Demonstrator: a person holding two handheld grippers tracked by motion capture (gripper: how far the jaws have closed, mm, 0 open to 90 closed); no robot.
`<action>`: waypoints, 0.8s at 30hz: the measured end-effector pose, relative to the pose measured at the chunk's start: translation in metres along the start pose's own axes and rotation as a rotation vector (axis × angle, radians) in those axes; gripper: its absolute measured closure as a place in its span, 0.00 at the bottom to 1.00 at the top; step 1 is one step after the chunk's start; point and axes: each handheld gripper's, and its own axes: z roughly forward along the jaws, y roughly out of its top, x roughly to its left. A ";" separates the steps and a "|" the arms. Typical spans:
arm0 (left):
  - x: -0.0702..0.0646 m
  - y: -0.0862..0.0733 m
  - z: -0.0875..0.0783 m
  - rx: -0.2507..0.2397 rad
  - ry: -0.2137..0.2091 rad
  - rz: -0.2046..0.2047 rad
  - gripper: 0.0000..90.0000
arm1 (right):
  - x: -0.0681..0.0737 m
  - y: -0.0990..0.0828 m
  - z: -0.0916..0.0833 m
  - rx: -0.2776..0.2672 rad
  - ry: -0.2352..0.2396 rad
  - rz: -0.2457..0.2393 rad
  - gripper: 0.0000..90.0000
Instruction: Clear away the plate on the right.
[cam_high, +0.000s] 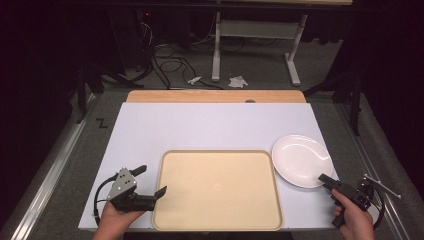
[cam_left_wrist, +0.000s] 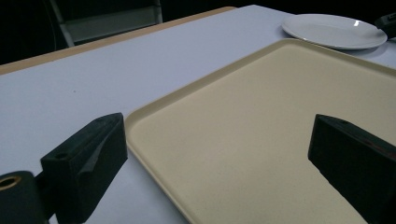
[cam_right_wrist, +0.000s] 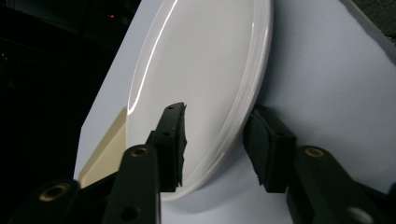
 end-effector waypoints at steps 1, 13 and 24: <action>0.000 0.000 0.000 0.001 0.000 0.000 0.06 | -0.001 0.000 0.000 0.003 0.001 -0.001 0.70; 0.000 0.000 0.000 0.000 0.000 0.000 0.06 | 0.000 0.000 0.000 0.002 -0.043 -0.020 0.83; 0.000 0.000 0.000 0.000 -0.001 0.000 0.06 | -0.006 0.005 -0.001 0.000 -0.017 0.034 0.93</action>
